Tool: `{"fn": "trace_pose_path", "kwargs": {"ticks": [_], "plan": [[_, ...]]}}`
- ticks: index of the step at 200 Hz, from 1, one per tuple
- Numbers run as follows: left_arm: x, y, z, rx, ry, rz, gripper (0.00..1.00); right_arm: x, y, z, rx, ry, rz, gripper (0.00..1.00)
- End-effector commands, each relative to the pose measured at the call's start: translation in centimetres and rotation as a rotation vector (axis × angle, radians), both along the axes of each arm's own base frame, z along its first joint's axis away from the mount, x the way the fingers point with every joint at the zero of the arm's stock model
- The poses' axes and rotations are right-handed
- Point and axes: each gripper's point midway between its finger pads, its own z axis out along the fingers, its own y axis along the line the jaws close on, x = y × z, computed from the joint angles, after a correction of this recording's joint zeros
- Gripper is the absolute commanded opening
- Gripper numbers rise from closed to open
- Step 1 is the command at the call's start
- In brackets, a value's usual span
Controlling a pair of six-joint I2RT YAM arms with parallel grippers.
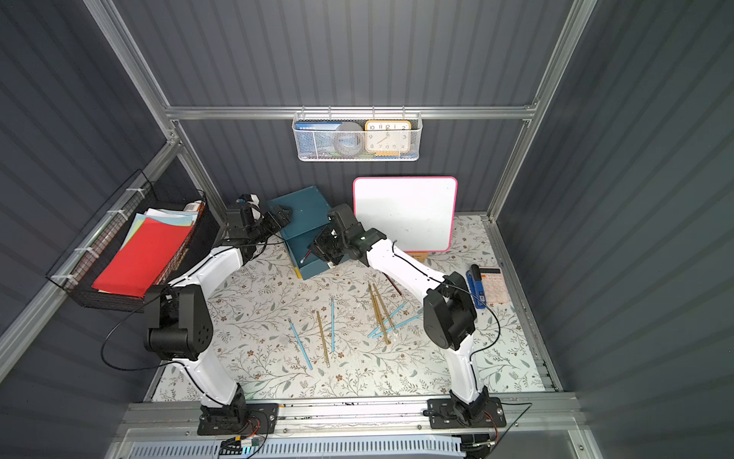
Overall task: Please place the pencils in the drawer according to their color
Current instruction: Place the pencil in the drawer, then pick up the pencil from the center of the board.
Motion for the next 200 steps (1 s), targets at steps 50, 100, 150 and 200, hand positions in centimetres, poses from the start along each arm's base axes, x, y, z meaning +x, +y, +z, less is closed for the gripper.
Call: {"fn": "trace_pose_path", "kwargs": {"ticks": [50, 100, 150, 200], "plan": [[0.3, -0.3, 0.2, -0.004, -0.011, -0.013, 1.0, -0.5, -0.2, 2.4, 0.003, -0.074, 0.051, 0.23], [0.3, -0.2, 0.3, 0.001, -0.012, -0.009, 1.0, -3.4, -2.3, 6.9, -0.009, -0.195, 0.134, 0.27], [0.4, 0.0, 0.5, 0.009, -0.016, -0.004, 1.0, -5.4, -8.3, 6.8, -0.088, -0.259, 0.084, 0.35], [0.2, 0.0, 0.9, 0.02, -0.021, -0.002, 1.0, -5.6, -18.7, 0.7, -0.339, -0.212, -0.038, 0.46]]}}
